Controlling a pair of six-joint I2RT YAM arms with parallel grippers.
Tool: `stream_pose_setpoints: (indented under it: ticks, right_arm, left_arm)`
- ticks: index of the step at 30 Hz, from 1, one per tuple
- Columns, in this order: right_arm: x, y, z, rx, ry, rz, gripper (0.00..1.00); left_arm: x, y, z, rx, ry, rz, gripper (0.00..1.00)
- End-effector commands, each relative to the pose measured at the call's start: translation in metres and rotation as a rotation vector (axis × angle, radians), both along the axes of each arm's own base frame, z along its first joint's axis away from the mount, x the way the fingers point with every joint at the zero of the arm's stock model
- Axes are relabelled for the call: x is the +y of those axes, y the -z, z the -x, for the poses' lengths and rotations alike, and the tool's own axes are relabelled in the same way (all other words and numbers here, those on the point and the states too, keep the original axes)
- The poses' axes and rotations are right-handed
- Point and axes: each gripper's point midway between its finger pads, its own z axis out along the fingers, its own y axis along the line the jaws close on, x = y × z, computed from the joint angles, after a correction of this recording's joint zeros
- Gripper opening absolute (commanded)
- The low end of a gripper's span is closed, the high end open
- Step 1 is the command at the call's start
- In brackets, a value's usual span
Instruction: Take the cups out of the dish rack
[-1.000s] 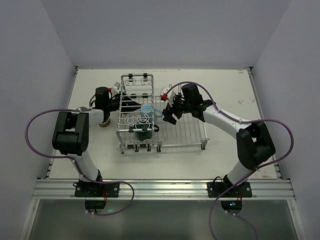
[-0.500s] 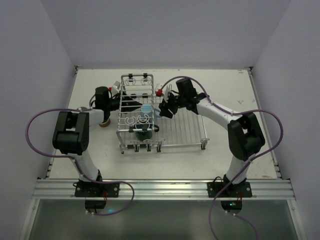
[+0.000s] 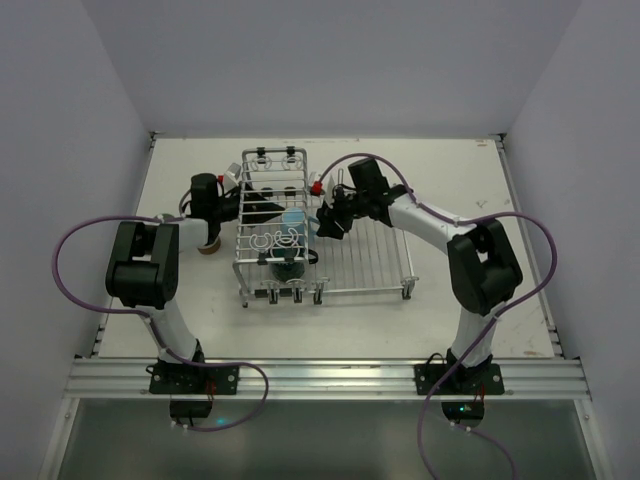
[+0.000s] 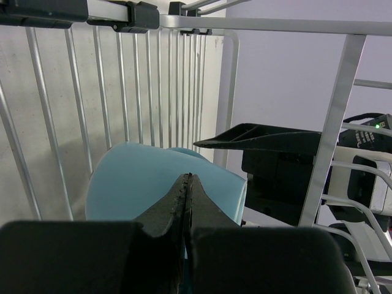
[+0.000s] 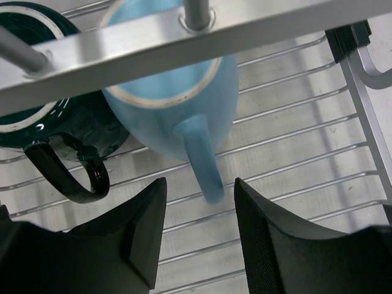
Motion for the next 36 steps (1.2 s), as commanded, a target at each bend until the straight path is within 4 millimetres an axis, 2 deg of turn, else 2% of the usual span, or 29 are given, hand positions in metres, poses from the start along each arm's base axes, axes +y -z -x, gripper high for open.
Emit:
stream_pose_setpoints:
  ticks: [1,13,20,23,24,25,30,36]
  right_arm:
    - [0.018,-0.021,-0.002,-0.037,-0.061,-0.065,0.5]
    - [0.027,-0.022,-0.004,-0.015,-0.088,-0.08,0.38]
    - [0.028,-0.019,0.0,0.007,-0.109,-0.08,0.18]
    - [0.026,-0.014,0.001,0.019,-0.11,-0.068,0.13]
    - [0.026,-0.014,0.001,0.021,-0.112,-0.067,0.03]
    - [0.026,-0.012,0.002,0.03,-0.111,-0.062,0.0]
    - [0.022,-0.01,0.007,0.039,-0.1,-0.059,0.0]
    - [0.015,-0.022,0.01,0.011,-0.053,-0.062,0.0]
  left_arm:
    - [-0.006,-0.013,-0.002,-0.049,0.03,0.027,0.0]
    - [-0.007,-0.015,-0.002,-0.053,0.037,0.033,0.0]
    - [-0.007,-0.016,-0.003,-0.053,0.039,0.042,0.0]
    - [-0.007,-0.017,-0.003,-0.055,0.04,0.042,0.0]
    - [-0.007,-0.016,-0.003,-0.051,0.04,0.043,0.0]
    - [-0.007,-0.016,-0.004,-0.052,0.038,0.043,0.0]
    - [-0.007,-0.017,-0.004,-0.054,0.038,0.043,0.0]
    - [-0.007,-0.017,-0.007,-0.053,0.036,0.04,0.0]
